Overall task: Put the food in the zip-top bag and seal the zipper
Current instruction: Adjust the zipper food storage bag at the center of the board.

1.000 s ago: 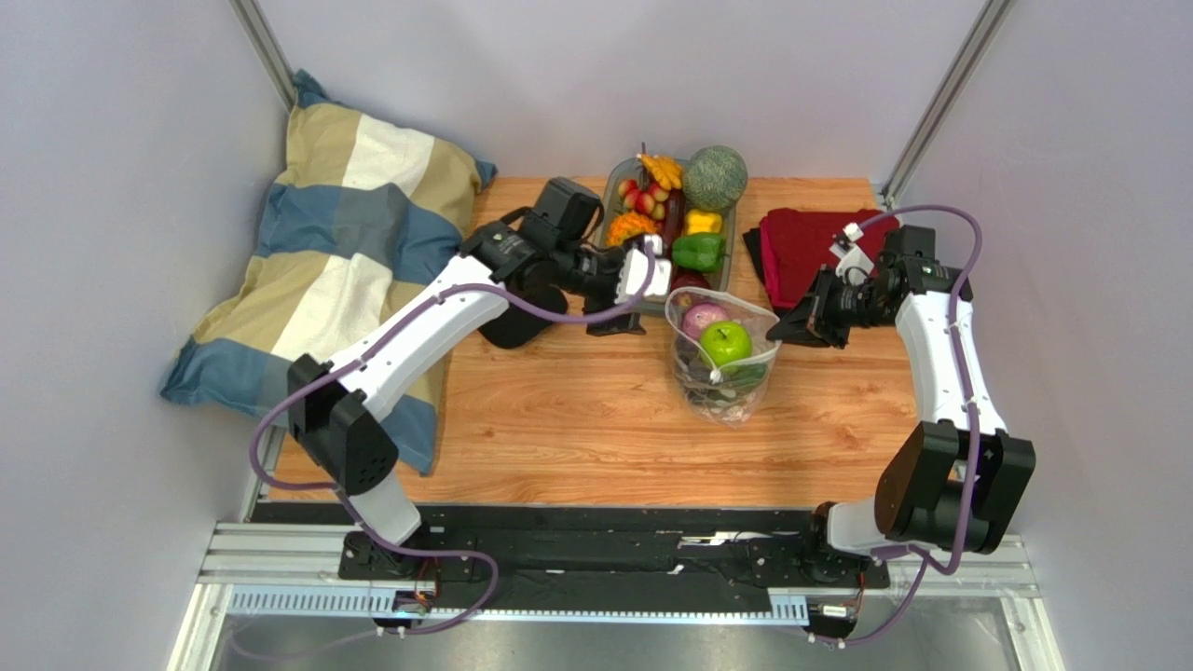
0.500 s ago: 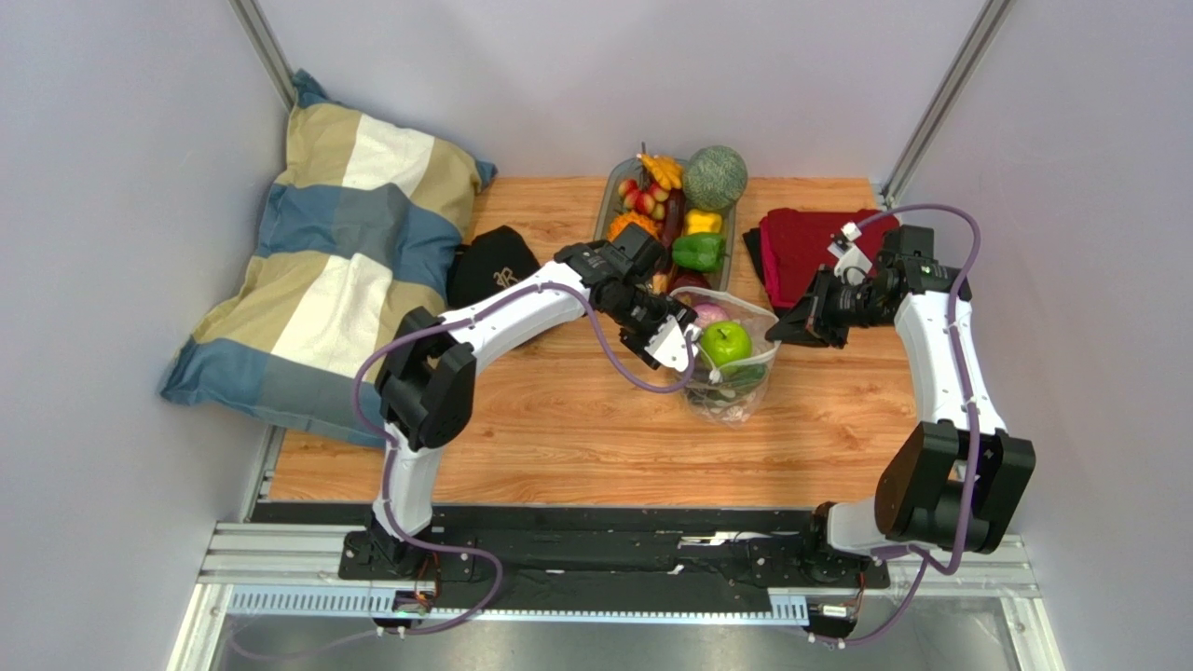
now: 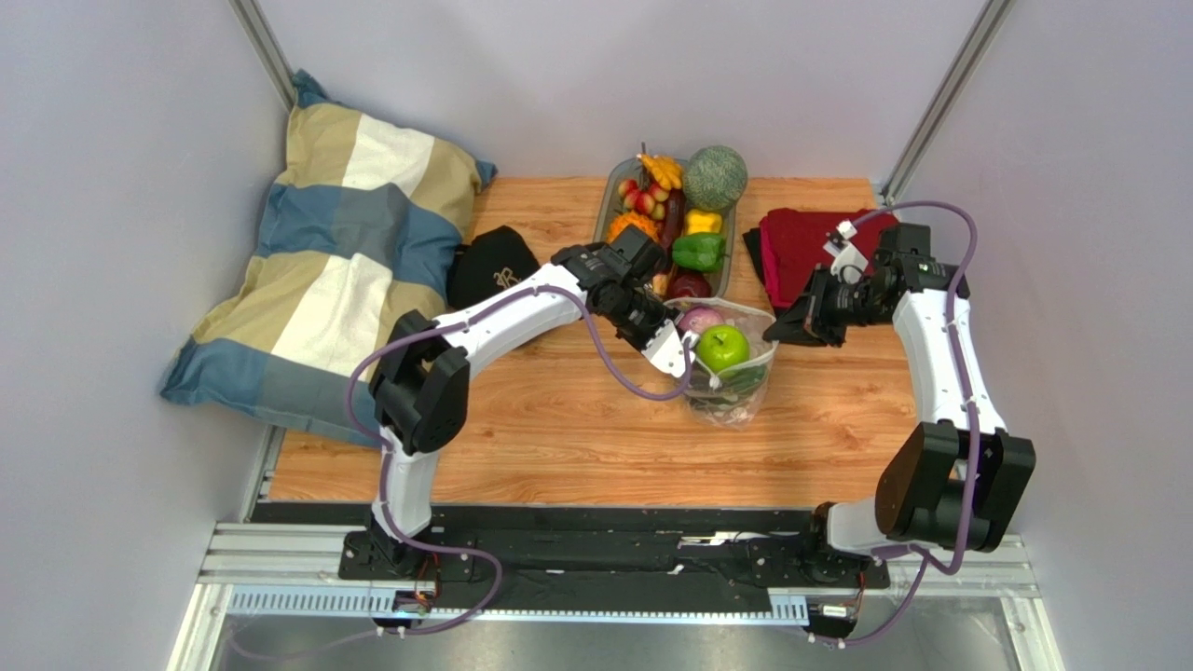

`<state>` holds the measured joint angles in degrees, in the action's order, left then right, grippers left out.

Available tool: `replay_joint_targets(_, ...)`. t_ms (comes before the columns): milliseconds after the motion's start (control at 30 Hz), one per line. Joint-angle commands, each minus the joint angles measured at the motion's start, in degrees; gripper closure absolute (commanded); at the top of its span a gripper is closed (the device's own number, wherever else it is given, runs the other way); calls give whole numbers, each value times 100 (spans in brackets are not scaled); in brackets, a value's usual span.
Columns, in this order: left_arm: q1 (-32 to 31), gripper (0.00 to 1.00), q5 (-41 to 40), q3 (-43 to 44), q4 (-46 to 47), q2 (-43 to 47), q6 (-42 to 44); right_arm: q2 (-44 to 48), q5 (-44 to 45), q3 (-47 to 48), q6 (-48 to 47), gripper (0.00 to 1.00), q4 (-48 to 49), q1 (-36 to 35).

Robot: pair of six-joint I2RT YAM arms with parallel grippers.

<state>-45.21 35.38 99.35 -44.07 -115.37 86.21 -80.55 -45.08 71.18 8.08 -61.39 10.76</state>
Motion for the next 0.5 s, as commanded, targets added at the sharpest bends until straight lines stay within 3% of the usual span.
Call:
replay_joint_targets(0,-444,100,224,-100,-645,1234,-306,-13,-282,405,-122,100,-49,-468)
replay_joint_targets(200,-1094,100,357,-223,-945,2201,-2255,-170,-203,1204,-394,100,-93,-1925)
replay_joint_targets(467,-1245,100,-294,-1584,47,2967,-4823,-1093,-185,1891,-667,100,65,-3185)
